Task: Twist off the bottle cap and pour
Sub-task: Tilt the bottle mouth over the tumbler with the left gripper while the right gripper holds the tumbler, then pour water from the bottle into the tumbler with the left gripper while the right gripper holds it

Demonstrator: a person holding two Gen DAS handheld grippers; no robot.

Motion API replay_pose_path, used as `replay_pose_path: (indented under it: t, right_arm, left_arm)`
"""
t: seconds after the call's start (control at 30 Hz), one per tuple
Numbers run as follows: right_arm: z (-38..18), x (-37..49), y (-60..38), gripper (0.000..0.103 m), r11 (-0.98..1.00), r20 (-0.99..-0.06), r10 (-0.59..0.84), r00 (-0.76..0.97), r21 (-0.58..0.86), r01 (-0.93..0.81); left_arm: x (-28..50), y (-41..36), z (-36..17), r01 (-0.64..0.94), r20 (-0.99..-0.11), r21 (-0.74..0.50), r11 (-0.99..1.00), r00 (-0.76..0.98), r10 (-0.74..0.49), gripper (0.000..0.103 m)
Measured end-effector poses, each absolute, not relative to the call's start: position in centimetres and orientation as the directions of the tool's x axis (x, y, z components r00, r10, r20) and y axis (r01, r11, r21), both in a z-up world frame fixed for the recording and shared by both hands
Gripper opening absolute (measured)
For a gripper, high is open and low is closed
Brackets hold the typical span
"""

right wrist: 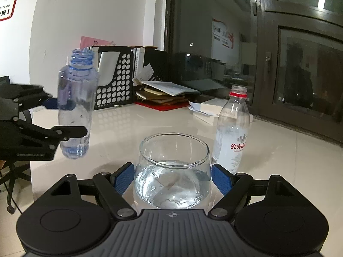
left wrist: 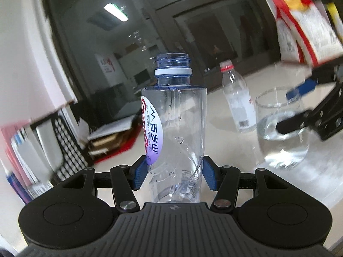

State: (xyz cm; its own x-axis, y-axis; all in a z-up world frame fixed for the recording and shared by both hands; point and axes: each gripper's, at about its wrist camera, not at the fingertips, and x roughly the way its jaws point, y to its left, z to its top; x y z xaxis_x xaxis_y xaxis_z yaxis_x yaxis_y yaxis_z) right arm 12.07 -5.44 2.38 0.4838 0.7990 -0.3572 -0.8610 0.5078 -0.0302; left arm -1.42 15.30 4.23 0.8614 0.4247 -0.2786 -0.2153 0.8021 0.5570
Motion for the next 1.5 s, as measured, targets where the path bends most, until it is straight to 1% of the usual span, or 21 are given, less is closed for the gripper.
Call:
replay_pose_path:
  t: [0.13, 0.27, 0.4, 0.57, 0.7, 0.83, 1.0, 1.1, 1.23, 1.5]
  right_arm:
    - [2.4, 11.8, -5.4, 0.081, 0.506, -0.356, 0.796, 0.49, -0.053, -0.861]
    - [2.4, 11.4, -5.1, 0.081, 0.5, -0.354, 0.793, 0.496, -0.087, -0.862]
    - [2.5, 11.1, -4.8, 0.081, 0.494, -0.351, 0.792, 0.5, -0.114, -0.862]
    - [2.5, 10.9, -4.5, 0.081, 0.489, -0.351, 0.79, 0.503, -0.135, -0.862]
    - [2.6, 10.9, -4.5, 0.081, 0.488, -0.356, 0.787, 0.504, -0.14, -0.861]
    - [2.6, 11.0, -4.5, 0.082, 0.49, -0.36, 0.784, 0.505, -0.139, -0.861]
    - [2.5, 11.0, -4.5, 0.082, 0.489, -0.363, 0.783, 0.505, -0.142, -0.861]
    - [2.5, 11.1, -4.6, 0.082, 0.489, -0.364, 0.783, 0.504, -0.141, -0.861]
    - [2.5, 11.2, -4.7, 0.082, 0.49, -0.369, 0.78, 0.505, -0.142, -0.86]
    - [2.4, 11.4, -4.8, 0.083, 0.491, -0.371, 0.78, 0.504, -0.138, -0.86]
  left_arm:
    - [-0.2, 14.7, 3.6, -0.182, -0.267, 0.671, 0.718, 0.845, 0.464, 0.057]
    - [0.5, 14.2, 3.0, -0.132, -0.272, 0.738, 0.661, 0.839, 0.471, 0.057]
    - [0.9, 13.4, 2.1, -0.103, -0.221, 0.828, 0.551, 0.844, 0.489, 0.057]
    - [1.3, 12.8, 1.7, -0.045, -0.214, 0.884, 0.466, 0.847, 0.487, 0.058]
    - [1.9, 12.5, 1.0, -0.026, -0.167, 0.937, 0.348, 0.842, 0.512, 0.058]
    - [2.3, 12.3, 0.5, -0.022, -0.124, 0.964, 0.265, 0.844, 0.522, 0.058]
    - [2.6, 11.7, -0.3, 0.028, -0.127, 0.98, 0.198, 0.853, 0.507, 0.058]
    - [2.7, 11.3, -1.0, 0.046, -0.106, 0.99, 0.132, 0.863, 0.495, 0.058]
    - [2.8, 11.1, -1.2, 0.079, -0.103, 0.994, 0.07, 0.873, 0.477, 0.058]
    - [3.2, 10.9, -1.1, 0.085, -0.064, 0.996, -0.025, 0.884, 0.464, 0.058]
